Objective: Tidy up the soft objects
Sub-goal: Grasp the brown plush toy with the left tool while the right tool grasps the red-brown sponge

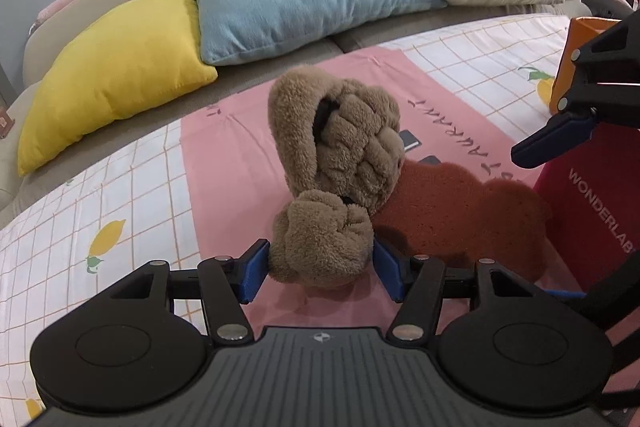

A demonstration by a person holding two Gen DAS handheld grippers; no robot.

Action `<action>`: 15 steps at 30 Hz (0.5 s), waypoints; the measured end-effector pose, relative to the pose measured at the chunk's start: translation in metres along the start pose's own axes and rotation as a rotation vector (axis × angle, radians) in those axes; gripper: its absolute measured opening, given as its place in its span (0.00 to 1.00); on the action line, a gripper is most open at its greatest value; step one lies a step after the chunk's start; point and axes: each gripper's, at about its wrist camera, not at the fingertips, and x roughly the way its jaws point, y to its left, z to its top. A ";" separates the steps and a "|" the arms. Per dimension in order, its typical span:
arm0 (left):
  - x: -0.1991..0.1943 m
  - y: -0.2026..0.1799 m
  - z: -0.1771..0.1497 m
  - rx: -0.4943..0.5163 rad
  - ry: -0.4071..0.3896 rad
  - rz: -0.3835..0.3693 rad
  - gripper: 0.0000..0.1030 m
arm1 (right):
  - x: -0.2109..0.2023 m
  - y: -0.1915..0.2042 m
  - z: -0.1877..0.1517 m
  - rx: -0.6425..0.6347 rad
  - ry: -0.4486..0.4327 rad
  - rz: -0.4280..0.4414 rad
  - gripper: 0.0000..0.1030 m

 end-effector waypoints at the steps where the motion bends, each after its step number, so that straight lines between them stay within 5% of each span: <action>1: 0.002 0.000 0.000 -0.006 0.004 -0.003 0.61 | 0.002 0.001 0.000 0.003 0.006 -0.002 0.71; 6: -0.004 0.001 -0.007 -0.032 -0.035 -0.005 0.37 | 0.008 0.003 0.000 0.004 0.023 -0.022 0.72; 7: -0.008 0.001 -0.009 -0.041 -0.045 0.000 0.35 | 0.008 0.005 0.000 0.003 0.025 -0.026 0.78; 15: -0.056 0.016 -0.023 -0.188 -0.039 0.079 0.30 | 0.021 0.016 0.006 -0.038 0.055 -0.060 0.82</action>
